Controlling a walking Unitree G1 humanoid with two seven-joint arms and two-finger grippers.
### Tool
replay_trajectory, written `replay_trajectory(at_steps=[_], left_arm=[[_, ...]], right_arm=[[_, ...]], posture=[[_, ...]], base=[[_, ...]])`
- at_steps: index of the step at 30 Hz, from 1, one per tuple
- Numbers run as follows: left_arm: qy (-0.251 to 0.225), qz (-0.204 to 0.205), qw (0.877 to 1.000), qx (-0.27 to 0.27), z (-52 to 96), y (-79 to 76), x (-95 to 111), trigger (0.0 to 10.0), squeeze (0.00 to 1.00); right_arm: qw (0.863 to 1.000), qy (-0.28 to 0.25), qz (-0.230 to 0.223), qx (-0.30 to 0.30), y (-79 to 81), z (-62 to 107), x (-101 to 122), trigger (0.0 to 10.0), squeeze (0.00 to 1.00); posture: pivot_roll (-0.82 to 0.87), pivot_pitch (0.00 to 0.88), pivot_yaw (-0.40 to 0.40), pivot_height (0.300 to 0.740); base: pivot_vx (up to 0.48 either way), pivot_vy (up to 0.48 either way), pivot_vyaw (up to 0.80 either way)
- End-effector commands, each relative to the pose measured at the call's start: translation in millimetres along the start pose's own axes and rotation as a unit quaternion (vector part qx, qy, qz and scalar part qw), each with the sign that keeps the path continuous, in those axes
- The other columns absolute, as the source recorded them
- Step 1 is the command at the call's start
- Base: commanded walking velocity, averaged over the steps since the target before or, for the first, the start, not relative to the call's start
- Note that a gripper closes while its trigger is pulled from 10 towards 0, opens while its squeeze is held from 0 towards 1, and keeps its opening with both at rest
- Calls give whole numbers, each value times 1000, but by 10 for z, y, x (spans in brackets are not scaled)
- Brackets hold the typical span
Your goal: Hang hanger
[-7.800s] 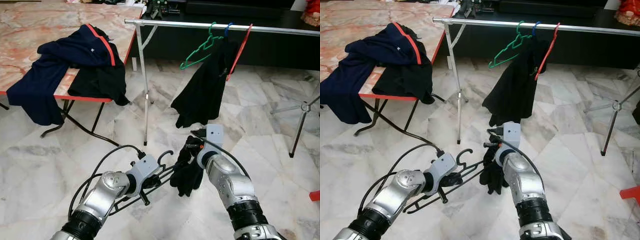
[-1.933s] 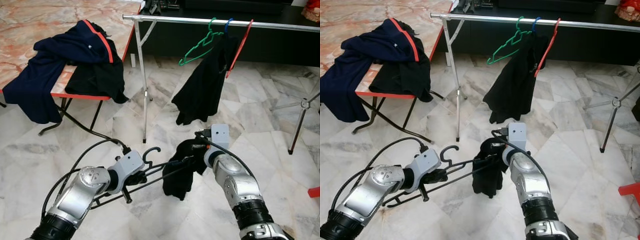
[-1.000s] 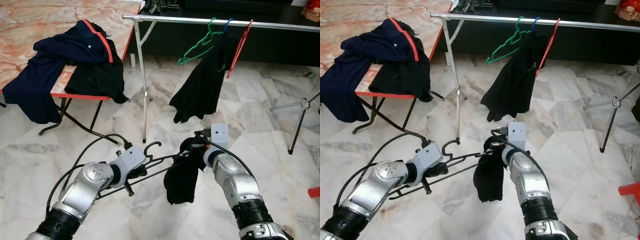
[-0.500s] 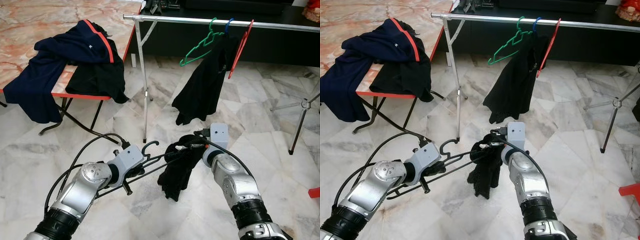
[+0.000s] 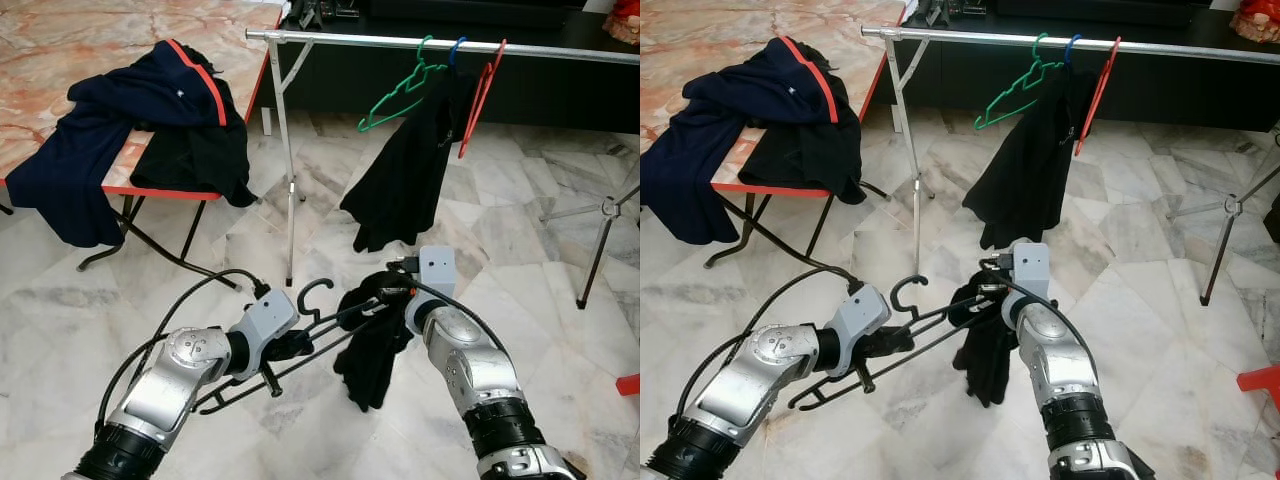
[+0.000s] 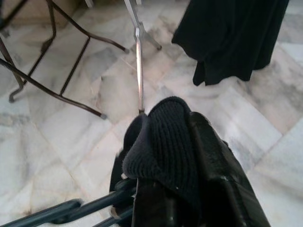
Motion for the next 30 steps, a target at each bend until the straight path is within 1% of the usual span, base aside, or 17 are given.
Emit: replay_trajectory(at_steps=[1,2,3,5,7,10,11,13,16,19,20,22,23,24,25,26,30], left_arm=[[11,-6,1000,9,-42,14,-15,10000,0],[11,-6,1000,9,-42,14,-15,10000,0],[14,-9,1000,6,-83,-32,-8,10000,0],[21,-8,1000,-4,-139,-126,-18,10000,0],[31,-16,999,-5,-169,-165,-46,10000,0],[27,-6,1000,2,-189,-167,-33,10000,0],[30,-11,999,6,-198,-164,-34,10000,0],[40,-6,999,17,-225,-151,-63,10000,0],[48,-9,998,26,-243,-135,-86,10000,0],[53,-11,998,26,-275,-155,-89,10000,0],[54,-13,998,22,-281,-168,-87,10000,0],[54,-15,998,20,-287,-178,-88,10000,0],[55,-15,998,22,-289,-176,-90,10000,0],[55,-15,998,22,-289,-176,-90,10000,0],[56,-15,998,25,-287,-166,-92,10000,0],[56,-14,998,27,-284,-157,-96,10000,0],[57,-15,997,42,-226,-76,-114,10000,0]], right_arm=[[999,-28,-8,12,103,17,209,10000,0],[999,-28,-8,12,103,17,209,10000,0],[999,-38,-14,20,177,37,274,10000,0],[999,-45,-15,26,256,61,314,10000,0],[999,-44,-16,26,273,69,297,10000,0],[999,-39,-21,21,262,80,266,10000,0],[999,-38,-19,18,252,90,258,10000,0],[999,-39,-22,16,269,119,284,10000,0],[998,-49,-27,29,355,160,367,10000,0],[995,-63,-43,60,550,238,499,10000,0],[995,-67,-45,66,584,251,522,10000,0],[994,-69,-45,69,596,251,531,10000,0],[995,-63,-42,58,531,222,485,10000,0],[995,-63,-42,58,531,222,485,10000,0],[997,-52,-38,33,394,183,406,10000,0],[998,-45,-36,19,311,166,363,10000,0],[1000,-23,-14,-15,76,138,209,10000,0]], posture=[[35,208,-33,740],[35,208,-33,740],[31,208,-33,740],[32,209,-32,740],[31,209,-32,740],[30,209,-33,740],[30,209,-33,740],[33,208,-32,740],[31,209,-31,740],[30,208,-31,740],[30,208,-31,740],[28,208,-31,740],[29,207,-32,740],[29,207,-32,740],[34,207,-33,740],[36,206,-33,740],[33,206,-35,740]], base=[[0,0,0],[0,0,0],[0,0,0],[0,0,0],[0,0,0],[0,0,0],[0,0,0],[0,0,0],[0,0,0],[0,0,0],[0,0,0],[0,0,0],[0,0,0],[0,0,0],[0,0,0],[0,0,0],[0,0,0]])
Point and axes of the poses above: a point about 5 cm out from each wrist's last joint towards the gripper, its own z axis pointing back from the gripper into the wrist, its own x axis along the axis of the wrist's last joint, y = z × x, the point moved 6 cm from there along -z, pointing out of the wrist towards the gripper, and after that the axes turned 4 degrees about -z, right-handed, at the moved point
